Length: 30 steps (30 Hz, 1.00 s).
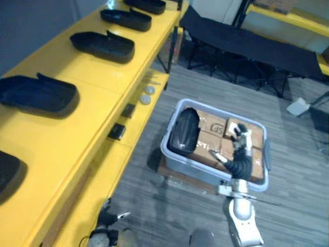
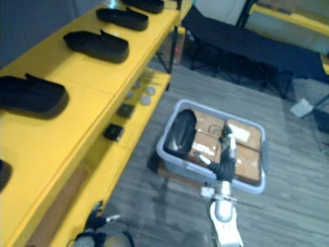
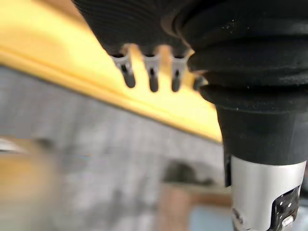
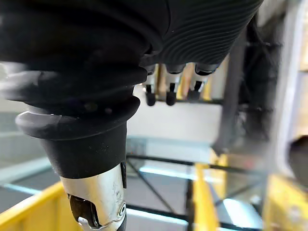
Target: Walk over and take plastic housings, then place them on the shelf
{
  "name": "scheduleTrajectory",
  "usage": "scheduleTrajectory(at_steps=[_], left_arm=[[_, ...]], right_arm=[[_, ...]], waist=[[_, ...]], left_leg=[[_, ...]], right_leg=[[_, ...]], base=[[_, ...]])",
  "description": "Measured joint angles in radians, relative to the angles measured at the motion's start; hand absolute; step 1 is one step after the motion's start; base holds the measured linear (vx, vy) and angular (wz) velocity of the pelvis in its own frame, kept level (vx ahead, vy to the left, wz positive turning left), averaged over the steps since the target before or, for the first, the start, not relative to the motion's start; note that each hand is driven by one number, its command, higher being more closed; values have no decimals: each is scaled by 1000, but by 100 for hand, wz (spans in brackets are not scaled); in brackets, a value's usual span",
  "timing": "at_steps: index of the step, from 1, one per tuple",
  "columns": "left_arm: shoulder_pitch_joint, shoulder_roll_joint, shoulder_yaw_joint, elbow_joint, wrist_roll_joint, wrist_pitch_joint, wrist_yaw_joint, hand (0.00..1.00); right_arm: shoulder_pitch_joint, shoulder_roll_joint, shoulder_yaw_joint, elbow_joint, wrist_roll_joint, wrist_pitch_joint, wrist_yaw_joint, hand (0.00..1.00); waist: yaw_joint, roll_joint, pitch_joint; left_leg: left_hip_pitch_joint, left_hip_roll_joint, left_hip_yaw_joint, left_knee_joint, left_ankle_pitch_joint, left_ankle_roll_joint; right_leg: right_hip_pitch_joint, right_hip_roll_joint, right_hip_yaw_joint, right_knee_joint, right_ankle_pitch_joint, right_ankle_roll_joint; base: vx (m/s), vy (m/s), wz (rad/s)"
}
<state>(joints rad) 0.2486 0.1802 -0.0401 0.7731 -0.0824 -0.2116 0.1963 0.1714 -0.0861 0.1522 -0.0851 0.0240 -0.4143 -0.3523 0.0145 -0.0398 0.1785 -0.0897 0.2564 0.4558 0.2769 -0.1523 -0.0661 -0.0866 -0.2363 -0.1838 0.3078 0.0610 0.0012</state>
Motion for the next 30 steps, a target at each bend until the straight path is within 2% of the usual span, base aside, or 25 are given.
scheduleTrajectory(at_steps=[1, 2, 3, 4, 6, 7, 8, 9, 11, 13, 14, 15, 16, 17, 18, 19, 20, 25, 30], left_arm=[[39, -8, 4, 1, 1, -7, -7, 0], [54, -14, 11, 5, 1, -12, -9, 0], [62, -15, 37, 31, 2, -27, -6, 0], [65, -34, 75, 40, 0, -32, -2, 0], [64, -53, 86, 42, 0, -54, 2, 0], [39, -71, 85, 45, -1, -73, 12, 0], [23, -79, 87, 50, 0, -81, 19, 0], [3, -79, 82, 53, -30, -93, 24, 0], [-15, -83, 62, 53, -81, -99, 27, 0], [-12, -107, 57, 53, -155, -100, 18, 0], [-6, -119, 57, 53, -182, -102, 14, 0], [-4, -130, 58, 47, -213, -107, 14, 0], [1, -133, 56, 38, -226, -107, 13, 0], [0, -133, 57, 28, -233, -109, 13, 0], [0, -130, 56, 24, -233, -113, 13, 0], [0, -138, 56, 25, -224, -115, 13, 0], [8, -128, 56, 30, -218, -115, 11, 0], [5, -125, 56, 31, -143, -115, -1, 0], [-27, -106, 64, -27, -139, -114, 28, 0]], right_arm=[[-1, -3, 12, 19, 1, 10, -6, 0], [-2, -3, 21, 25, 2, 19, -10, 0], [8, -4, 39, 35, 2, 32, -18, 0], [5, -13, 54, 50, 3, 46, -19, 0], [6, -20, 66, 49, 3, 48, -21, 0], [24, -32, 63, 53, 3, 48, -23, 0], [30, -41, 58, 53, 3, 48, -24, 0], [48, -48, 45, 53, 3, 48, -24, 0], [81, -66, 28, 51, 3, 48, -15, 0], [89, -88, 21, 45, 4, 43, 10, 0], [83, -95, 19, 40, 8, 38, 32, 0], [63, -105, 17, 33, 25, 33, 57, 0], [50, -110, 17, 32, 34, 28, 72, 0], [41, -116, 14, 29, 60, 23, 98, 0], [47, -111, 12, 24, 82, 21, 110, 0], [51, -111, 18, 23, 83, 16, 114, 0], [50, -111, 32, 24, 81, 12, 111, 0], [-23, -98, 52, 94, 43, -17, 88, 0], [-40, -78, 71, 103, 44, -18, 84, 0]], waist=[[0, 9, 5], [0, 5, 6], [0, -8, 2], [16, 10, 7], [15, 32, 7], [-4, 44, 13], [-14, 55, 19], [-37, 65, 24], [-55, 65, 25], [-57, 59, 29], [-47, 52, 33], [-27, 61, 34], [-26, 71, 35], [-27, 91, 40], [-27, 91, 42], [-25, 102, 51], [-9, 95, 49], [26, 89, 47], [28, 65, 41]], left_leg=[[24, 8, 48, -21, 18, -9], [26, 11, 66, -6, 18, -9], [17, 25, 103, 45, 17, -10], [14, 72, 146, 97, 15, -12], [15, 115, 165, 112, 16, -13], [18, 122, 165, 94, 25, -28], [21, 129, 164, 79, 39, -46], [26, 130, 158, 46, 65, -61], [50, 116, 144, 5, 100, -53], [53, 86, 8, 10, 95, -29], [55, 43, -107, -1, 37, -20], [56, -35, -244, -31, -3, -32], [56, -57, -271, -53, -26, -35], [70, -78, -296, -90, -56, -70], [73, -96, -290, -99, -53, -53], [74, -92, -285, -93, -51, -50], [89, -103, -284, -80, -57, -49], [90, -113, -277, -58, -69, -47], [89, -120, -296, -54, -70, -44]], right_leg=[[13, 2, -9, -48, -23, 10], [10, -4, -16, -50, -49, 23], [7, -5, -56, -62, -83, 58], [9, 30, -84, -96, -71, 85], [38, 71, -119, -202, -63, 102], [51, 95, -119, -258, -54, 114], [51, 110, -119, -266, -46, 107], [48, 122, -119, -268, -44, 104], [44, 131, -106, -268, -40, 95], [46, 142, -35, -303, -16, 81], [45, 133, 11, -335, 2, 77], [23, 132, 67, -356, 28, 81], [14, 136, 83, -362, 37, 80], [15, 138, 78, -383, 50, 90], [17, 124, 66, -389, 47, 84], [15, 115, 25, -347, 48, 87], [21, 107, 2, -327, 48, 97], [22, 101, 30, -343, 57, 113], [17, 97, 30, -324, 43, 113]], base=[[-15, -183, -100], [-39, -210, -79], [-65, -236, -101], [-61, -250, -112], [-56, -271, -92], [-64, -262, -44], [-104, -226, -13], [-102, -136, -6], [-107, -110, -23], [-119, -53, -78], [-128, 133, -132], [-140, 172, -128], [-144, 183, -109], [-115, 131, -54], [-85, 106, -25], [19, 82, -5], [62, 57, -8], [41, 55, -11], [20, 14, -1]])
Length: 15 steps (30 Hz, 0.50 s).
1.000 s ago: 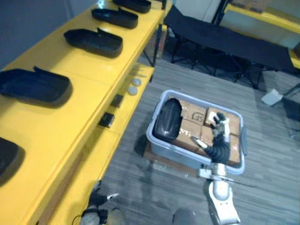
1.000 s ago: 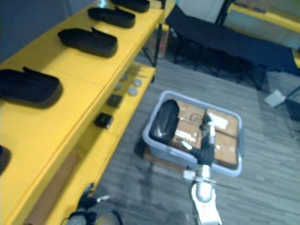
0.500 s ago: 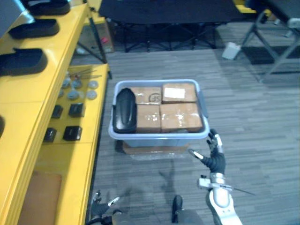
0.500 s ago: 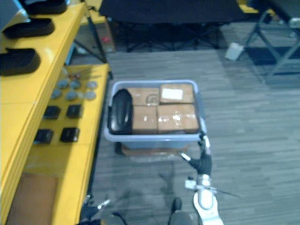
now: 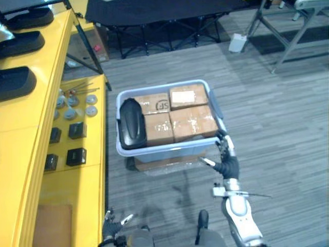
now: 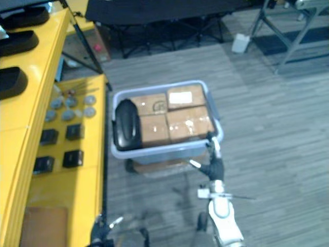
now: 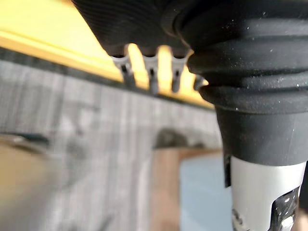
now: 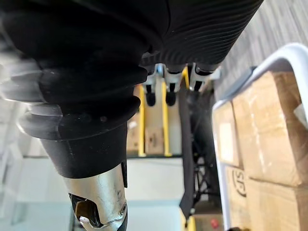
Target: Walk over and take plastic housings, then place them on the shelf
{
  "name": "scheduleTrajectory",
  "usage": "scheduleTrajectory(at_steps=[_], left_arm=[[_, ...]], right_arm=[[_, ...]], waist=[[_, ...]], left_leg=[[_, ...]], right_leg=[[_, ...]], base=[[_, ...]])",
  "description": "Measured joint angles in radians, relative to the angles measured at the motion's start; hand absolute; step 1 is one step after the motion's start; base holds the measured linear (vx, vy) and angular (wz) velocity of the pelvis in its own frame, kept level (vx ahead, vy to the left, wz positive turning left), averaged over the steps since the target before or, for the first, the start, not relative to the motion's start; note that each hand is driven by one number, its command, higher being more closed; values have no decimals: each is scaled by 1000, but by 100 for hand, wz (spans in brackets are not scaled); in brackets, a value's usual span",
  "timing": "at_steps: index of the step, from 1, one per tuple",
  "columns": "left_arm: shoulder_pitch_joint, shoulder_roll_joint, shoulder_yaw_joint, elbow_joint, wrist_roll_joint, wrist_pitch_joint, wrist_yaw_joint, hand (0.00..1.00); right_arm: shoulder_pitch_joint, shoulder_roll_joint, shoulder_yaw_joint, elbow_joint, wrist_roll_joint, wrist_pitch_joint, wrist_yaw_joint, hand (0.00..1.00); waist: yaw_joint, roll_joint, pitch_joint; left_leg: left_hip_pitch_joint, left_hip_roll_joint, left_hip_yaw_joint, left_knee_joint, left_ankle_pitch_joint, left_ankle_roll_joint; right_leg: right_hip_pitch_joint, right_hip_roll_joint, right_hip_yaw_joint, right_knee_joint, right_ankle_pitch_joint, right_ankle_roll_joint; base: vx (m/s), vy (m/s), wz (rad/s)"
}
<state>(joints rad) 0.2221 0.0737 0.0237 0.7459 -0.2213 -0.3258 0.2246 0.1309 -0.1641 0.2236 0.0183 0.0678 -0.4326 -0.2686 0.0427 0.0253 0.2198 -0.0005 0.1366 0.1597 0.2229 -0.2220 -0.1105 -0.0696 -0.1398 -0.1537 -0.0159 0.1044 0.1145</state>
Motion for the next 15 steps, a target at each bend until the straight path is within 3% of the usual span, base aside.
scheduleTrajectory(at_steps=[2, 3, 4, 8, 10, 11, 13, 14, 15], left_arm=[[-14, 0, -2, -54, 4, 3, -1, 0], [-18, 1, -6, -71, 5, 7, -1, 0], [-19, 1, -8, -69, 5, 20, -1, 0], [21, 15, -7, -70, 4, 53, 13, 0], [19, 20, -5, -70, 4, 60, 13, 0], [14, 27, -4, -62, 1, 68, 13, 0], [25, 61, 2, -48, -18, 70, 14, 0], [25, 87, 4, -39, -18, 71, 14, 0], [23, 88, 9, -27, -18, 74, 14, 0]], right_arm=[[5, 10, 4, 1, -2, 5, -24, 0], [2, 10, 4, 2, -2, 8, -41, 0], [4, 10, 4, 2, -2, 14, -45, 0], [15, 30, 29, 3, -1, 30, -31, 0], [10, 30, 23, 3, 0, 57, -17, 0], [9, 29, 25, 4, 6, 75, -3, 0], [25, 32, 21, 3, 48, 113, 33, 0], [39, 33, 13, 3, 73, 130, 48, 0], [47, 28, -3, 3, 79, 139, 55, 0]], waist=[[-1, -16, 10], [-1, -30, 16], [-4, -42, 22], [-4, -75, 5], [-5, -46, 22], [-4, -33, 31], [-33, -52, 22], [-45, -75, 13], [-55, -74, 8]], left_leg=[[-3, -13, -18, 15, -21, 29], [1, -22, -25, 34, -43, 24], [1, -29, -30, 69, -59, 30], [-8, -34, -35, 124, -84, 43], [-19, -4, -50, 157, -115, 50], [-16, 13, -58, 172, -132, 54], [-23, 3, -106, 172, -130, 42], [-27, -16, -153, 174, -132, 30], [-34, -20, -199, 182, -137, 18]], right_leg=[[-63, -23, 9, 161, -81, -3], [-116, -42, 23, 292, -131, -13], [-143, -57, 22, 371, -142, -24], [-101, -65, 21, 284, -116, -16], [-99, -44, 31, 280, -82, -50], [-140, -21, 77, 332, -126, -67], [-135, 3, 159, 273, -137, -41], [-117, 1, 201, 240, -123, -25], [-102, 2, 208, 240, -119, 40]], base=[[-43, 71, 8], [-69, 98, 0], [-55, 81, -2], [-51, 87, -11], [-109, 98, -3], [-173, 101, 16], [-147, -15, 70], [-46, -182, 121], [34, -231, 121]])
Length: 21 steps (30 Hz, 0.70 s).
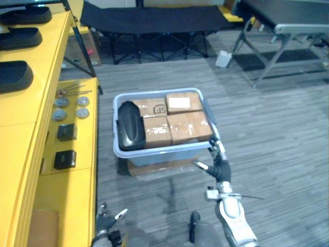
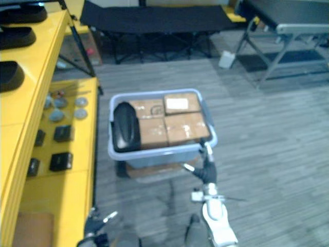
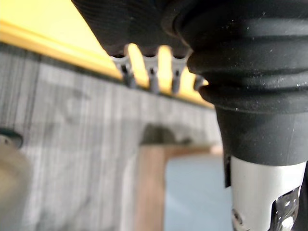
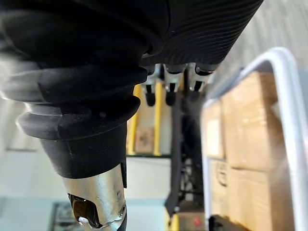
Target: Walk over and take plastic housings, then place them on the shelf
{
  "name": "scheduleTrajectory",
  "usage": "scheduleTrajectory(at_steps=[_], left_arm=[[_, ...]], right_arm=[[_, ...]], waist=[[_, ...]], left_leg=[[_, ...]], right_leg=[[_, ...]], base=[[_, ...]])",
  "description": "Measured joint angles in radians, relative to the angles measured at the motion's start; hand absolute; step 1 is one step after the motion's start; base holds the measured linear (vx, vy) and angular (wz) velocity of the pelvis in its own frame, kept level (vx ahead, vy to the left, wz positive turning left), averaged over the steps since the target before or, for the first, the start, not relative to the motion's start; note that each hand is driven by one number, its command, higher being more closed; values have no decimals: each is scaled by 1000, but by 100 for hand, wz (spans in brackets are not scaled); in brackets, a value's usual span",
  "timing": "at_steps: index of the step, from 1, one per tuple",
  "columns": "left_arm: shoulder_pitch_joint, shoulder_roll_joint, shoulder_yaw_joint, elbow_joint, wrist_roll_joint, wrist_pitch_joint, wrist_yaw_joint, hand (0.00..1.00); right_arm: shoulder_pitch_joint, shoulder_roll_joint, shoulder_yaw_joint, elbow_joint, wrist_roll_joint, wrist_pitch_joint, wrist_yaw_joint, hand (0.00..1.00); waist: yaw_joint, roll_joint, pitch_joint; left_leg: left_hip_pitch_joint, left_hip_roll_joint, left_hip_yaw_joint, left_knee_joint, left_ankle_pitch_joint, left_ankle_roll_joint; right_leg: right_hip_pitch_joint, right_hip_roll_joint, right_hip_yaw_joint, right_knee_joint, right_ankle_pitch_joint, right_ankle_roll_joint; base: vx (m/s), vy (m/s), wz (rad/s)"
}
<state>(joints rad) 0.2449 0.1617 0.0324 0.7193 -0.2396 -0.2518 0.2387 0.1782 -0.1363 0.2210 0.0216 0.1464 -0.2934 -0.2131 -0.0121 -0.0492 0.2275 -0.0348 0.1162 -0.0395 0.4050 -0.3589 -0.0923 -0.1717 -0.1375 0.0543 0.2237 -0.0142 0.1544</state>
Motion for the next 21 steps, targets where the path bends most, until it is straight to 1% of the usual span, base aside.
scheduleTrajectory(at_steps=[1, 2, 3, 4, 5, 6, 7, 8, 9, 10, 11, 13, 14, 16, 17, 20, 21], left_arm=[[7, -15, 3, 7, 0, 3, 0, 0], [24, -30, 6, 9, -21, 6, -4, 0], [36, -49, 6, 11, -38, 11, -9, 0], [42, -73, 6, 20, -36, 15, -20, 0], [43, -83, 6, 29, -24, 14, -24, 0], [43, -96, 3, 42, -14, 14, -30, 0], [40, -98, -4, 43, -7, 11, -45, 0], [40, -95, -4, 41, 7, 9, -51, 0], [44, -88, -6, 37, 26, 4, -57, 0], [50, -85, -8, 38, 36, 4, -59, 0], [52, -82, -10, 38, 45, 4, -60, 0], [52, -67, -22, 37, 52, 11, -66, 0], [53, -64, -31, 37, 52, 14, -67, 0], [60, -52, -57, 37, 50, 15, -68, 0], [61, -52, -58, 37, 49, 16, -68, 0], [58, -51, -69, 31, 28, 28, -79, 0], [58, -50, -72, 28, 16, 30, -85, 0]], right_arm=[[-1, -10, -18, -1, 1, 16, 3, 0], [-6, -21, -43, -2, 9, 26, 5, 0], [-9, -25, -66, -2, 15, 32, 4, 0], [-8, -24, -106, 3, 31, 38, 4, 0], [-5, -23, -130, 10, 38, 39, 1, 0], [-2, -23, -183, 25, 44, 43, -9, 0], [-7, -23, -234, 36, 63, 44, -24, 0], [-17, -27, -256, 46, 74, 45, -34, 0], [-48, -39, -290, 81, 76, 45, -53, 0], [-90, -40, -312, 118, 76, 44, -64, 0], [-111, -40, -322, 139, 76, 44, -71, 0], [-218, -45, -373, 283, 80, 46, -85, 0], [-246, -52, -388, 328, 98, 53, -91, 0], [-366, -92, -452, 502, 162, 82, -110, 0], [-395, -106, -464, 530, 170, 88, -117, 0], [-577, -221, -504, 683, 204, 132, -118, 0], [-610, -242, -507, 713, 205, 141, -117, 0]], waist=[[0, 26, -13], [4, 47, -30], [10, 71, -35], [7, 81, -32], [1, 83, -33], [-5, 81, -32], [-3, 82, -32], [0, 84, -34], [9, 73, -28], [19, 66, -27], [25, 65, -28], [49, 61, -27], [52, 62, -26], [58, 71, -18], [58, 75, -11], [65, 95, 59], [68, 97, 70]], left_leg=[[-15, 15, -32, 1, -2, -11], [-29, 35, -55, -14, 10, -35], [-39, 47, -72, -34, 30, -48], [-40, 51, -71, -74, 76, -58], [-40, 52, -56, -96, 102, -59], [-32, 62, -9, -137, 146, -58], [-23, 70, 50, -167, 176, -59], [-12, 69, 59, -189, 197, -62], [10, 58, 61, -229, 233, -59], [22, 42, 55, -258, 253, -54], [23, 36, 48, -267, 260, -52], [16, 4, 36, -301, 295, -44], [15, -4, 29, -311, 305, -42], [14, -30, -1, -364, 352, -36], [12, -33, -10, -376, 363, -36], [-13, -49, -38, -420, 420, -25], [-24, -52, -40, -423, 423, -19]], right_leg=[[0, 14, -30, 10, -14, -12], [-1, 27, -66, 17, -27, -25], [1, 28, -108, 16, -28, -27], [21, 14, -158, 10, -32, -32], [38, 4, -190, 0, -32, -33], [87, -15, -260, -21, -32, -33], [129, -24, -321, -38, -32, -33], [149, -30, -344, -44, -32, -33], [176, -46, -371, -49, -32, -33], [188, -57, -388, -55, -32, -33], [192, -62, -391, -61, -32, -32], [199, -83, -414, -85, -25, -19], [202, -89, -420, -92, -23, -15], [209, -107, -455, -101, -18, -6], [210, -111, -465, -100, -17, -5], [199, -129, -505, -87, -21, 2], [190, -134, -510, -79, -21, 3]], base=[[121, -213, 96], [145, -150, 76], [152, -156, 96], [115, -138, 105], [130, -151, 147], [122, -98, 169], [117, -75, 163], [73, -27, 128], [15, 3, 81], [-14, 21, 62], [-35, 37, 39], [-59, 27, 31], [-85, 19, 41], [-110, 33, 48], [-149, 20, 43], [-200, 9, 47], [-150, 13, 30]])
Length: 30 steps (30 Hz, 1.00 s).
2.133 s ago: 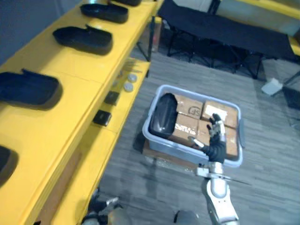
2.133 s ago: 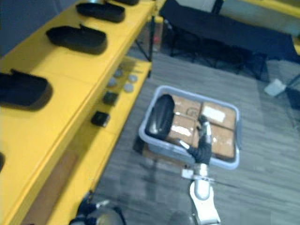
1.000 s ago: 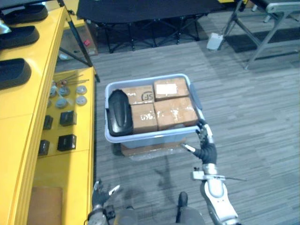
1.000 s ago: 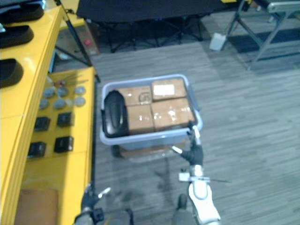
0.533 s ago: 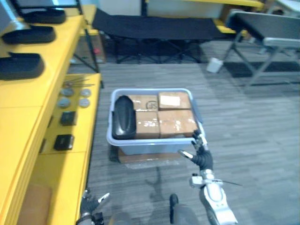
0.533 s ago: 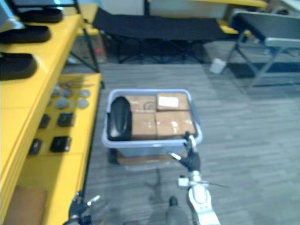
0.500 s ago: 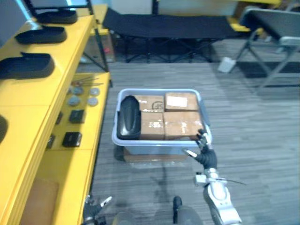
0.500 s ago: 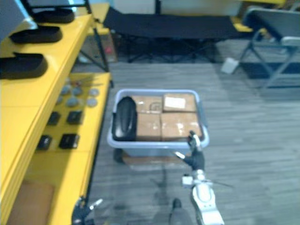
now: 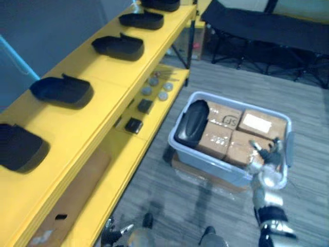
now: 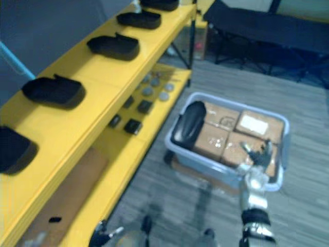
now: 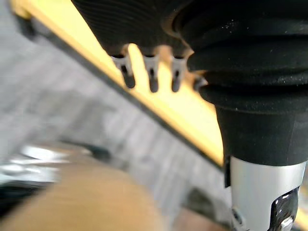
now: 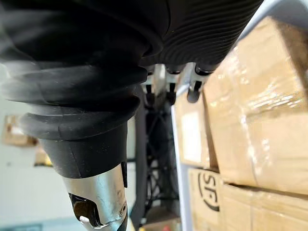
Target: Walk over and take plastic housings, then place them on the shelf
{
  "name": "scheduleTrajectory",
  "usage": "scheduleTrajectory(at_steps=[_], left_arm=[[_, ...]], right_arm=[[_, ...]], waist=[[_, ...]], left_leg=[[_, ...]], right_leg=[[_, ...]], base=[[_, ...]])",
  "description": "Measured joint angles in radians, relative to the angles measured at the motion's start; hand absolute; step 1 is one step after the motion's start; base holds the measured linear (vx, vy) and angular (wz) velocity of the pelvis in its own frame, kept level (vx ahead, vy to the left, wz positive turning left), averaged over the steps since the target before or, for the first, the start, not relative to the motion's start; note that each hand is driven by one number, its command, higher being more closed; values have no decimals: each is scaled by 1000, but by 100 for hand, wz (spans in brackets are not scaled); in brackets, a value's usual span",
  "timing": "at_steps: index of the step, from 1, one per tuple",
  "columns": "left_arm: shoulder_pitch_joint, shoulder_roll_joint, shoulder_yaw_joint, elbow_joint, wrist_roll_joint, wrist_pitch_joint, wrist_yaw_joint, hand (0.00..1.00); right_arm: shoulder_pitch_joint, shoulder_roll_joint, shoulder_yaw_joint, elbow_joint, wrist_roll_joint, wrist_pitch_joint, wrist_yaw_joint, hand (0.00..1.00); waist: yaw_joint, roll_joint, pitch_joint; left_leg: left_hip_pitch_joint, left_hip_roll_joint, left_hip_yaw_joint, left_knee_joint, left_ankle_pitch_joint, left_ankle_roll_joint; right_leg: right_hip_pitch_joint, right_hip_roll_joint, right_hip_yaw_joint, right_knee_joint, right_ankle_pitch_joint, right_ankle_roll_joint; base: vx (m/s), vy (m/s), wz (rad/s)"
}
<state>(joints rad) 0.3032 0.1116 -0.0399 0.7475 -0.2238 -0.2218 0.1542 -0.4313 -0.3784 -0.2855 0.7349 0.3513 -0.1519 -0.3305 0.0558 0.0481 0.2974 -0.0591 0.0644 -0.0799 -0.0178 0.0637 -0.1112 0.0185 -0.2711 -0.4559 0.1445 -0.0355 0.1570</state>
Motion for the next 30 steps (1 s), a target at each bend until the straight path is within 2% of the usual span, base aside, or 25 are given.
scheduleTrajectory(at_steps=[4, 5, 6, 9, 13, 16, 20, 22, 26, 30], left_arm=[[-11, -2, -16, -2, -28, 3, -20, 0], [-22, -2, -23, -2, -48, 2, -22, 0], [-26, -1, -28, -2, -55, -1, -24, 0], [-28, 0, -61, -2, -83, -21, -24, 0], [-42, 11, -99, -9, -80, -44, -16, 0], [-78, 43, -181, -46, -32, -70, 6, 0], [-101, 78, -258, -110, -10, -81, 42, 0], [-129, 96, -290, -116, -11, -83, 66, 0], [-147, 111, -314, -140, -16, -83, 102, 0], [-176, 119, -356, -148, -50, -80, 120, 0]], right_arm=[[-197, -145, 2, 169, 26, 44, -2, 0], [-271, -192, 8, 222, 28, 52, -3, 0], [-305, -217, 19, 248, 28, 56, -1, 0], [-391, -264, 63, 312, 27, 85, 0, 0], [-460, -302, 116, 353, 26, 94, 1, 0], [-559, -369, 179, 392, 26, 99, 4, 0], [-621, -386, 234, 427, 26, 121, 25, 0], [-639, -387, 268, 464, 26, 133, 32, 0], [-694, -387, 301, 490, 24, 140, 54, 0], [-740, -395, 340, 504, 23, 155, 86, 0]], waist=[[21, 26, 71], [34, 38, 106], [42, 44, 113], [47, 53, 119], [53, 63, 129], [70, 91, 162], [79, 103, 174], [96, 104, 174], [108, 108, 176], [127, 136, 201]], left_leg=[[-48, -21, -21, -16, 49, 14], [-53, -26, -25, -22, 66, 11], [-64, -30, -26, -24, 73, 13], [-94, -43, -38, -24, 83, 15], [-123, -45, -45, -12, 84, 15], [-164, -41, -46, 11, 85, 13], [-222, -39, -49, 47, 83, 12], [-249, -38, -49, 86, 65, 10], [-305, -36, -49, 160, 33, 12], [-347, -36, -51, 231, 1, 17]], right_leg=[[-63, -33, -12, 59, 1, -3], [-78, -45, -11, 83, 2, -4], [-93, -52, -11, 96, 2, -3], [-126, -65, -11, 116, 1, -3], [-150, -66, -9, 127, -1, -6], [-194, -66, -2, 151, -6, -14], [-243, -66, 2, 174, -7, -18], [-255, -62, 5, 176, -6, -20], [-277, -55, 8, 175, -2, -26], [-285, -48, 12, 170, 0, -29]], base=[[-137, 35, 30], [-104, 12, 17], [-96, 11, 14], [-59, 2, 13], [-40, -29, 4], [-92, -43, -1], [-87, -50, 0], [-76, -46, -3], [-65, -23, -4], [-61, 0, -3]])
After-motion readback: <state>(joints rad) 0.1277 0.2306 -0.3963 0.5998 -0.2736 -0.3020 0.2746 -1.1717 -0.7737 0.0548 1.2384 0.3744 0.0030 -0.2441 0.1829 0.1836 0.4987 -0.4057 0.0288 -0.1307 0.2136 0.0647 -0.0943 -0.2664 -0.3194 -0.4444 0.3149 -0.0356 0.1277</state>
